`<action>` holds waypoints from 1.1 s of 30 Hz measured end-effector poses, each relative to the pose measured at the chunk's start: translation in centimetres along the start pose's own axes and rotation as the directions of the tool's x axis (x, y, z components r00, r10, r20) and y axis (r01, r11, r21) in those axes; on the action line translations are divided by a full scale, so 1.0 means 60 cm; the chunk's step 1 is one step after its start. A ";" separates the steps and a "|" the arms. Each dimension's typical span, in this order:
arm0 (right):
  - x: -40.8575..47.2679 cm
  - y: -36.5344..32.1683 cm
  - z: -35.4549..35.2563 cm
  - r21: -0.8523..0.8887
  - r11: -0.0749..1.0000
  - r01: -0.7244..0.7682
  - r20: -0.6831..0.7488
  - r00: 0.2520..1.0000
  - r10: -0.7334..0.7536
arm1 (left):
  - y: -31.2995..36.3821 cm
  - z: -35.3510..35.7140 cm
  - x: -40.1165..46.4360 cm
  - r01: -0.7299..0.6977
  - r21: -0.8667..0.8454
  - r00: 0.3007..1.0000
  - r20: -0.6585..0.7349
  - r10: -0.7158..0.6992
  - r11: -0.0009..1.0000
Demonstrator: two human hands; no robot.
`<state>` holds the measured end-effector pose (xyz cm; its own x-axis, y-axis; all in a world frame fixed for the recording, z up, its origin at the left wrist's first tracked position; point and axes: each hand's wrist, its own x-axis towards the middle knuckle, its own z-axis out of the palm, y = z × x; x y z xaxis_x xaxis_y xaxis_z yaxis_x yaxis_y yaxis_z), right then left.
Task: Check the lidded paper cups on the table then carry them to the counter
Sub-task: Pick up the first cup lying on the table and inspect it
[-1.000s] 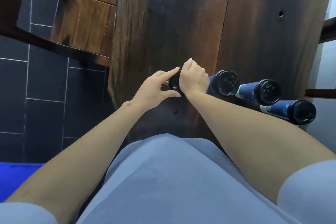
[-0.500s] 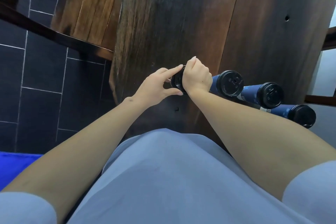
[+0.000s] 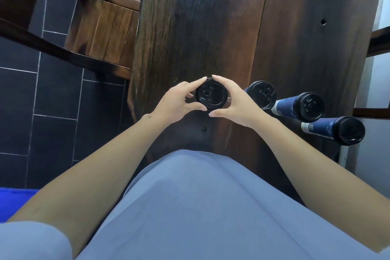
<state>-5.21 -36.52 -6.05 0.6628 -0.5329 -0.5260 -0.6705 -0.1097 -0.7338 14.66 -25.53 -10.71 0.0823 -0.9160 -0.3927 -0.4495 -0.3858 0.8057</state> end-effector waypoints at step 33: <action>-0.139 -0.132 -0.134 0.361 0.927 0.100 -0.071 0.994 -0.080 | 0.282 -0.158 -0.086 -0.174 -0.147 0.970 0.146 0.195 0.974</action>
<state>-8.10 -37.93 7.61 0.6888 -0.5808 -0.4339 -0.4352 0.1474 -0.8882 15.06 -28.35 9.13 -0.1374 -0.9476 -0.2885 -0.3213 -0.2329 0.9179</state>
